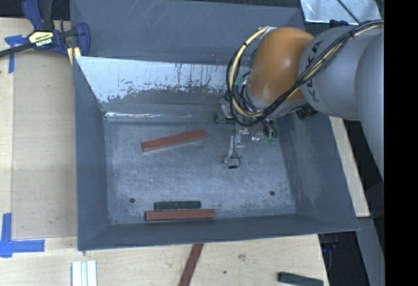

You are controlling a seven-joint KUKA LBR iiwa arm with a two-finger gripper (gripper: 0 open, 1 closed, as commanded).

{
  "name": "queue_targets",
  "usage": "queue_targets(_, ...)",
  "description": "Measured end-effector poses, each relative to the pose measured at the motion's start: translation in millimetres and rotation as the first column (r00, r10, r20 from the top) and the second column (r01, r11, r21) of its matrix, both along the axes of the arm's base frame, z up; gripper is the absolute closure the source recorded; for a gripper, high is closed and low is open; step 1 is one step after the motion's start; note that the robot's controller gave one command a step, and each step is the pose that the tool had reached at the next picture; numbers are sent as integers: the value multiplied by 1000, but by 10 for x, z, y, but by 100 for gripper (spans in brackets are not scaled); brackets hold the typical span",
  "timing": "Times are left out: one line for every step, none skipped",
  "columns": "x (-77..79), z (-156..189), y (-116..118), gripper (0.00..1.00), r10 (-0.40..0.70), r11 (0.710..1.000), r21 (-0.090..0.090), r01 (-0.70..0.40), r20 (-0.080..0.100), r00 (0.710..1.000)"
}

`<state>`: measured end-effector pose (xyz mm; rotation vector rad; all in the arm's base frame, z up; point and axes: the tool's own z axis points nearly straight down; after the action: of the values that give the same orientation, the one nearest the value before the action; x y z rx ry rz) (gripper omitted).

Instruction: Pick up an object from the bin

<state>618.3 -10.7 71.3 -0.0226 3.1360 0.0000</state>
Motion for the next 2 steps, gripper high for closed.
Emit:
queue_targets(24, 97, 305, 0, 70, 998, -2, -70, -2, 998)
queue_targets(88, 59, 822, 100, -35, 999, 1, 35, 0, 999)
